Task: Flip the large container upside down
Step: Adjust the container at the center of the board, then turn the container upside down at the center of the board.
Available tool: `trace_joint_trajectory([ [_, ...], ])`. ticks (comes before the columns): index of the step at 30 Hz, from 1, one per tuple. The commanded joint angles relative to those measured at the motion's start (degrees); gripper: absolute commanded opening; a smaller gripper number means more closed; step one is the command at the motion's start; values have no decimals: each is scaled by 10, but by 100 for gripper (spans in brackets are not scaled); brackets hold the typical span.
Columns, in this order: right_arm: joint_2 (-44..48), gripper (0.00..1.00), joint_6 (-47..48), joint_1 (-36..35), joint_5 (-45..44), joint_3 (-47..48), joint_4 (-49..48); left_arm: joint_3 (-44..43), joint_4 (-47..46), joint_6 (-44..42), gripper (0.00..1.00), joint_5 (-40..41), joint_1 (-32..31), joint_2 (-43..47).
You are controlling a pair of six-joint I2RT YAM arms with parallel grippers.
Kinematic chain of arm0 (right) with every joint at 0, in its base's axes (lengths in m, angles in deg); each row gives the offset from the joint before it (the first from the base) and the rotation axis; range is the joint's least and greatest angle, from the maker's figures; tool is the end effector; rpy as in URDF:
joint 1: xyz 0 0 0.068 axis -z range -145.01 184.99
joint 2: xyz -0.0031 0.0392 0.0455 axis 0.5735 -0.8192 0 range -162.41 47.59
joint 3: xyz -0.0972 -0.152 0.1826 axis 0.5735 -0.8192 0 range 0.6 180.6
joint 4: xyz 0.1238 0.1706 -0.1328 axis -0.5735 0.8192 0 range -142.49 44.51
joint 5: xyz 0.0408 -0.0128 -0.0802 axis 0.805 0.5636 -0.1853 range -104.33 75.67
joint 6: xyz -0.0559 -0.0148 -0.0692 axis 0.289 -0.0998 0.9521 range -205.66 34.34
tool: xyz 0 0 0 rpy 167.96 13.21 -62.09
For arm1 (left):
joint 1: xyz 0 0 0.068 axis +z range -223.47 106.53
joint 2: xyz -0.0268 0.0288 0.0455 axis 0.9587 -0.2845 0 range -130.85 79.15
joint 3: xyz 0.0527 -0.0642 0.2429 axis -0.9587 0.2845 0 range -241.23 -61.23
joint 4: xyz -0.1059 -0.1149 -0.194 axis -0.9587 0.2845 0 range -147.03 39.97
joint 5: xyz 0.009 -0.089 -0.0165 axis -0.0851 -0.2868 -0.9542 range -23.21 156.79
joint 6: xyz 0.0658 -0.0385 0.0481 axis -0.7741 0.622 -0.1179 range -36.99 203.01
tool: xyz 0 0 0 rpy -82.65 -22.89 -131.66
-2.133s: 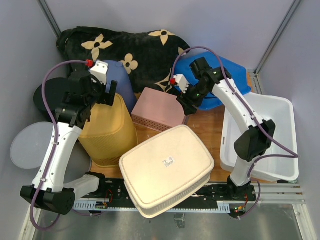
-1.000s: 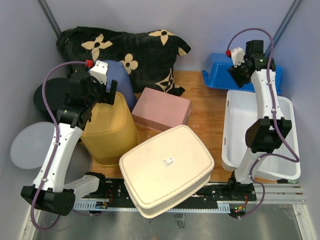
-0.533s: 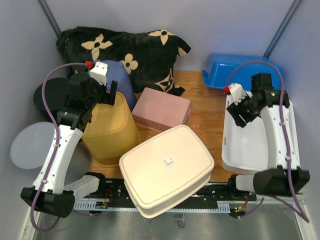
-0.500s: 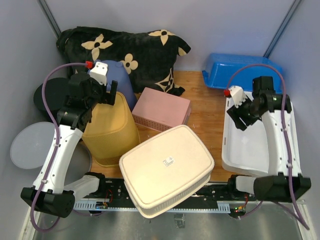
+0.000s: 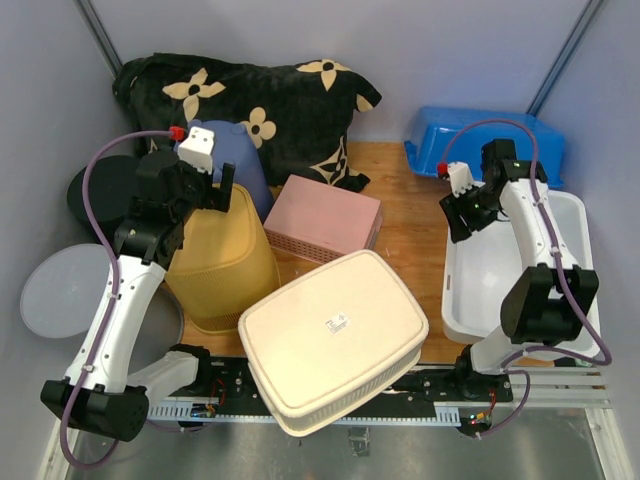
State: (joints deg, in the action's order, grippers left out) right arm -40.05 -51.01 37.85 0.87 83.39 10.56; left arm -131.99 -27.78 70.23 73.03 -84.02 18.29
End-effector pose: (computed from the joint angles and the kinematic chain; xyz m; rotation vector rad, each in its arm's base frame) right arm 0.3036 0.0060 0.2602 -0.8037 2.5662 0.1708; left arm 0.2601 -0.0395 0.3774 0.3134 1.8826 0.1304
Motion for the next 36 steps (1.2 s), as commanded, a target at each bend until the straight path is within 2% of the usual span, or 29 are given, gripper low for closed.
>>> trace_joint_trajectory([
  [1, -56, 51, -65, -23, 47, 51, -10, 38, 79, -14, 99, 8, 4, -9],
  [8, -53, 50, -47, -192, 65, 7, 43, 66, 69, -15, 99, 14, 4, 2],
  [11, -41, 50, -51, -222, 87, -24, 56, 71, 66, -15, 99, 15, 5, 1],
  [17, 2, 50, -20, -223, 154, -53, 129, 80, 61, -16, 99, 15, 4, 2],
  [19, 30, 50, -10, -223, 132, -57, 137, 82, 60, -16, 99, 14, 4, 3],
  [26, 126, 51, -20, -205, -14, -45, 83, 80, 60, -10, 99, 8, 4, 0],
  [33, 203, 53, -76, -165, -85, -51, -25, 79, 66, -2, 99, 40, 5, 13],
  [36, 249, 54, -97, -96, -65, -63, -65, 72, 59, 17, 99, 61, 35, 28],
])
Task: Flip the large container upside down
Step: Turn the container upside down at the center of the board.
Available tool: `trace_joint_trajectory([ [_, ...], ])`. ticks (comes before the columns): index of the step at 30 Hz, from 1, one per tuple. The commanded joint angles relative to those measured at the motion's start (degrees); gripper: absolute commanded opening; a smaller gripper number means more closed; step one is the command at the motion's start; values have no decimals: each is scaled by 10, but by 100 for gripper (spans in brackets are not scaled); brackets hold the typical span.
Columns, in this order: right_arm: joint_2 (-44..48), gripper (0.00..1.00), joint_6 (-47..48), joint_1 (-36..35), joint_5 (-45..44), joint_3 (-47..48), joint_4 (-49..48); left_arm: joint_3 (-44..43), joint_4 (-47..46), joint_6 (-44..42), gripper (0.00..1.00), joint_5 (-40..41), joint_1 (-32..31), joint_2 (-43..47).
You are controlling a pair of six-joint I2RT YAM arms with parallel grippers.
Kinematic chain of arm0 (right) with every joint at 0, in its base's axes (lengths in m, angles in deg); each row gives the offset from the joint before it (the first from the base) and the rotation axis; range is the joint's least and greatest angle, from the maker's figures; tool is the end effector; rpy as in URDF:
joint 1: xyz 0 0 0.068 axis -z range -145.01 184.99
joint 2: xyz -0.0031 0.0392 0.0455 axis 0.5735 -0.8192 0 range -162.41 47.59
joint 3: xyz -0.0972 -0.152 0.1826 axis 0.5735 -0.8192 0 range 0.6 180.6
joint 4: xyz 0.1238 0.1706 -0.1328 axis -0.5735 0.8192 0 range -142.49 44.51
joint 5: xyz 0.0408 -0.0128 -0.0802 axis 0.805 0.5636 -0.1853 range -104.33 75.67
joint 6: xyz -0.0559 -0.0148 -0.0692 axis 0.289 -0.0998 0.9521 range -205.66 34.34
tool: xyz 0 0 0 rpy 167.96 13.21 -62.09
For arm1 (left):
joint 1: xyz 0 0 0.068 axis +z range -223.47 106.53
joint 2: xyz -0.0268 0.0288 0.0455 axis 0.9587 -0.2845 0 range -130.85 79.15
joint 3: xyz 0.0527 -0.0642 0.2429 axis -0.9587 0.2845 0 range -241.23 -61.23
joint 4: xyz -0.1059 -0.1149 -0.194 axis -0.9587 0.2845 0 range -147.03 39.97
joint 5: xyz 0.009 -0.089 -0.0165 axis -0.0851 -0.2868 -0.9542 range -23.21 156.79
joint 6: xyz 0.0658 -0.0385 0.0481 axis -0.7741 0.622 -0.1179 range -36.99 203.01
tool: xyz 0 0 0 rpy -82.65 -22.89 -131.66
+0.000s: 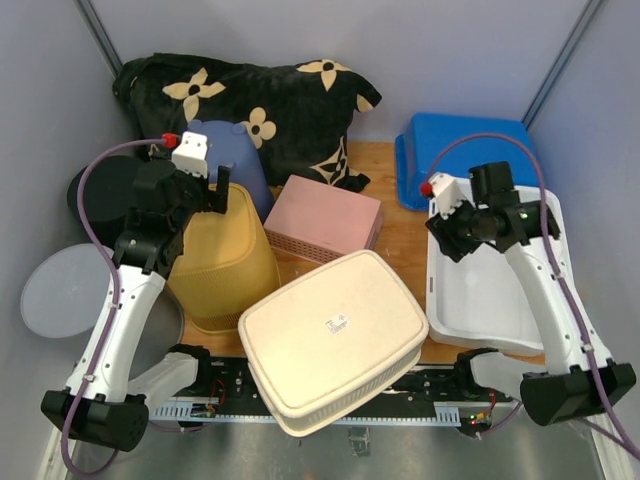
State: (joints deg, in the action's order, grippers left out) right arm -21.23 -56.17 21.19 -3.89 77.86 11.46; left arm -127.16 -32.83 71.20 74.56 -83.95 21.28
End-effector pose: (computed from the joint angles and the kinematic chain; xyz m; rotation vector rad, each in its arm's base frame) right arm 0.2275 0.0709 0.3112 -0.9957 2.3151 0.1212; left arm 0.2550 -0.0361 0.3721 0.2649 1.8332 0.1419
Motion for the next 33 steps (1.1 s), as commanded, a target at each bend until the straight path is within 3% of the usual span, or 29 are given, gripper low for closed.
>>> trace_joint_trajectory([
  [1, 79, 54, -50, 103, 8, -15, -86, 16, 109, 16, 99, 41, 54, 3],
  [4, 152, 56, -53, 188, 72, -62, -130, -13, 104, 32, 99, 47, 99, 13],
  [13, 221, 57, -82, 271, 192, -166, -118, -148, 145, -20, 99, 84, 102, 30],
  [17, 243, 58, -92, 341, 263, -203, -124, -203, 229, -34, 99, 25, 102, 43],
  [20, 262, 58, -101, 378, 294, -219, -132, -187, 255, -36, 99, -37, 103, 82],
  [25, 271, 58, -115, 382, 280, -220, -139, -111, 252, -7, 99, -64, 121, 103],
  [30, 287, 58, -131, 398, 266, -221, -145, -102, 254, 13, 99, -223, 175, 99],
  [33, 301, 58, -138, 400, 245, -222, -148, -110, 271, 15, 99, -278, 185, 82],
])
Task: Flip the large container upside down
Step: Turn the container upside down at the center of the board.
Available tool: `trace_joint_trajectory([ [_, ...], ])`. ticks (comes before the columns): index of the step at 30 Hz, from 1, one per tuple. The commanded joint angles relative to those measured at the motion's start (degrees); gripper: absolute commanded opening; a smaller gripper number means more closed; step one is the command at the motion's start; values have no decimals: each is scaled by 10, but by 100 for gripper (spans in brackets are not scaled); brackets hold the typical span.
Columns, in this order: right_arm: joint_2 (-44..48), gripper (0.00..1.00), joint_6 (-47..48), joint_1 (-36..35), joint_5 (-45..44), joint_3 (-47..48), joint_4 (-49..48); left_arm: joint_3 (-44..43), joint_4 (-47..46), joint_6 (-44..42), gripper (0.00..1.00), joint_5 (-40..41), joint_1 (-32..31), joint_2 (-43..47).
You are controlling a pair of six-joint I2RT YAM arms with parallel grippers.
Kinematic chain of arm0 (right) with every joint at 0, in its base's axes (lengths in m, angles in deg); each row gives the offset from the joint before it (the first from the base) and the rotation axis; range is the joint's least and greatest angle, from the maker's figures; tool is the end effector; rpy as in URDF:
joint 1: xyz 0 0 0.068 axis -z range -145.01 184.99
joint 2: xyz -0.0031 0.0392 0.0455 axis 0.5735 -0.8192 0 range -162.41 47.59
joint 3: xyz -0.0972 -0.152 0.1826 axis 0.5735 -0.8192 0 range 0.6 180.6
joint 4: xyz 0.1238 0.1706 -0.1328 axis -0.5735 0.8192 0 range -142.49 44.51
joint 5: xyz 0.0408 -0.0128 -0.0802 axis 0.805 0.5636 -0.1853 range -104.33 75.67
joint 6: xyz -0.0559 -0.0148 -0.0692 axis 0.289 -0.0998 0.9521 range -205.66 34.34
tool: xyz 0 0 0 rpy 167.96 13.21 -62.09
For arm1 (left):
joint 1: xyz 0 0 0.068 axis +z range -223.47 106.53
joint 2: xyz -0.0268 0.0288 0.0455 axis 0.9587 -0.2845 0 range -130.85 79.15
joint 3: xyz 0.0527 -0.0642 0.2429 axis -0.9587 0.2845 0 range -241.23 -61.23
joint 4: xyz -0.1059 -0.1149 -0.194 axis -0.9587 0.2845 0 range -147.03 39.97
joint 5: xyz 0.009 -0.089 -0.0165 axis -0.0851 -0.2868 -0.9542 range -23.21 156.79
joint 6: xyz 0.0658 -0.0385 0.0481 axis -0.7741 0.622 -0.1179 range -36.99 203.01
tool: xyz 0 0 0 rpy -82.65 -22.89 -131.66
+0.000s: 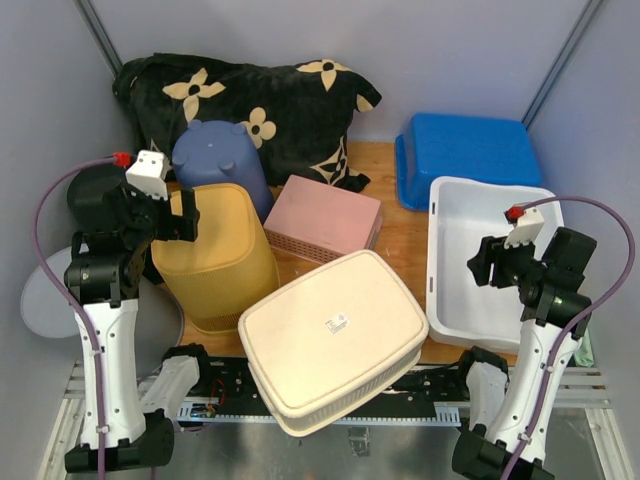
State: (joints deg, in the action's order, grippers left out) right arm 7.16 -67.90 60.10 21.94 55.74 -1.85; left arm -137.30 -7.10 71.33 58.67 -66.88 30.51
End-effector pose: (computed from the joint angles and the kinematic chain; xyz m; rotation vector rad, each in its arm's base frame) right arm 0.1589 -0.0218 0.3092 -0.2100 2.0618 0.2419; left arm 0.1769 0.0090 0.4003 0.1797 1.9518 0.0707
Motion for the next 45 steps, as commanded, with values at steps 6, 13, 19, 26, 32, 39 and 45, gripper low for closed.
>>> trace_joint_trajectory([
  [6, -39, 58, -7, -12, -141, 42, 19, -47, 18, 13, 99, -41, 14, -36],
  [13, -219, 60, 35, -235, -360, 237, 113, -98, 19, 13, 99, 26, 14, -64],
  [19, -314, 61, 42, -331, -486, 270, 117, -82, 19, 7, 99, 78, 15, -57],
  [26, -304, 66, 99, -265, -599, 255, 43, -66, 24, 5, 99, 79, 15, -52],
  [32, -267, 65, 140, 7, -353, 276, 78, -194, 65, 15, 99, -24, 14, -129],
  [39, -246, 64, 236, 183, -223, 220, 126, -548, 148, 28, 99, 9, -145, -331],
  [45, -218, 64, 314, 275, -206, 154, 105, -601, 144, -22, 99, 274, -404, -441],
])
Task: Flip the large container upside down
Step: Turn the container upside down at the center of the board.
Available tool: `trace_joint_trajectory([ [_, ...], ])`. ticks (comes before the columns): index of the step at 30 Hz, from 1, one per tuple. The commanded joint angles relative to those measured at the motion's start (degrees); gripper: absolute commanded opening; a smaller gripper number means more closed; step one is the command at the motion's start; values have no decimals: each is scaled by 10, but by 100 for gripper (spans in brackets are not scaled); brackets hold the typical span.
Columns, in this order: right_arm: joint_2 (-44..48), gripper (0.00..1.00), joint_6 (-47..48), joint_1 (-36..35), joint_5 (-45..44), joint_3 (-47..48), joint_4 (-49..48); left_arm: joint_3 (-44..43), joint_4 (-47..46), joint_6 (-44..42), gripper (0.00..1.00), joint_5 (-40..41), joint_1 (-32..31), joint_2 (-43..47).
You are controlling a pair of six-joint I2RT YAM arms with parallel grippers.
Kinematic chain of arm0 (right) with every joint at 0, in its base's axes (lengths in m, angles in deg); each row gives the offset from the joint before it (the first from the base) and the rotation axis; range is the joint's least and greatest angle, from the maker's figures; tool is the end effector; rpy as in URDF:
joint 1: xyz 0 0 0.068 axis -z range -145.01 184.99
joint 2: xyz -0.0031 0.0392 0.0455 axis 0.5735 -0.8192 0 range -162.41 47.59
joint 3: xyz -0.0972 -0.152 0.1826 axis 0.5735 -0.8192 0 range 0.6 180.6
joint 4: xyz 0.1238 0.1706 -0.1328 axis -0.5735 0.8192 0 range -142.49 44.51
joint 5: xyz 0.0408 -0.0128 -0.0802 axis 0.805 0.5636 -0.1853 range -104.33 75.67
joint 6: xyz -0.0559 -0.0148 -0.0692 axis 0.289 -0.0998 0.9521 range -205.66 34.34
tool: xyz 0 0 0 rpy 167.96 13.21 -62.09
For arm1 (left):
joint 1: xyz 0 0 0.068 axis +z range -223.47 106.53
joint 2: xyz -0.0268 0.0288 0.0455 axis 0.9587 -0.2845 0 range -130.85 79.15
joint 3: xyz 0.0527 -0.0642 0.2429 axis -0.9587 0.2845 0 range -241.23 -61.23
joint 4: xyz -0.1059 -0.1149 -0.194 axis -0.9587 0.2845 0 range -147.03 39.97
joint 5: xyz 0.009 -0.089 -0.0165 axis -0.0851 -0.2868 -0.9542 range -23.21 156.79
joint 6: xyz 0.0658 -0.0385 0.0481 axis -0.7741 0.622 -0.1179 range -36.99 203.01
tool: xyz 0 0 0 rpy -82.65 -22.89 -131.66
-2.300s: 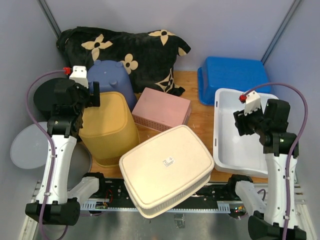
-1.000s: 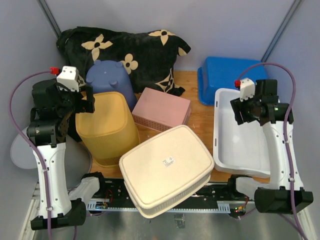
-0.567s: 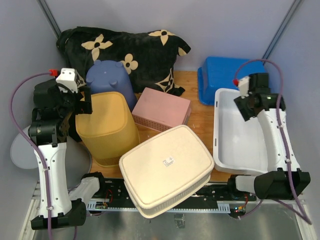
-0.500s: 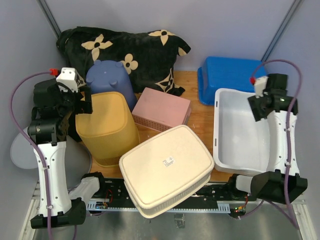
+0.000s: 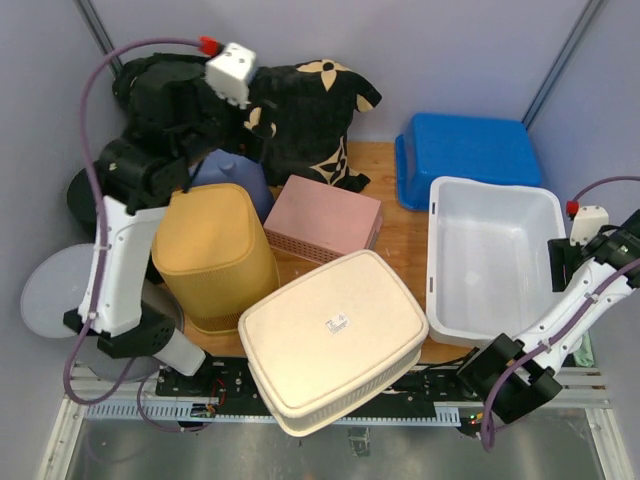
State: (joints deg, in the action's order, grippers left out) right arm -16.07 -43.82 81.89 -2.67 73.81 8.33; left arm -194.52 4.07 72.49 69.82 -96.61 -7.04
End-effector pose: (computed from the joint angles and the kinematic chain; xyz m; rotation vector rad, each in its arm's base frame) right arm 0.1653 -0.1528 0.3135 0.0205 2.4893 -0.4300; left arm 0.2475 -0.1011 0.5336 0.4898 1.7488 -0.1080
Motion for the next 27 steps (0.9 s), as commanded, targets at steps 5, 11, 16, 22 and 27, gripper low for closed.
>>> trace_joint_trajectory([
  [5, -10, 64, 116, 125, 72, -41, -8, -98, 31, -41, 99, 186, -224, -162],
  [11, -56, 64, 193, 168, 163, -40, 28, -91, 28, 9, 99, 98, -273, -221],
  [16, -95, 64, 223, 169, 192, -43, 36, -112, 26, 25, 99, 45, -314, -270],
  [22, -142, 62, 216, 168, 187, -33, 18, -97, 7, 84, 99, -49, -337, -336],
  [27, -118, 62, 224, 168, 160, -63, -12, 5, -92, 99, 99, -99, -354, -337],
])
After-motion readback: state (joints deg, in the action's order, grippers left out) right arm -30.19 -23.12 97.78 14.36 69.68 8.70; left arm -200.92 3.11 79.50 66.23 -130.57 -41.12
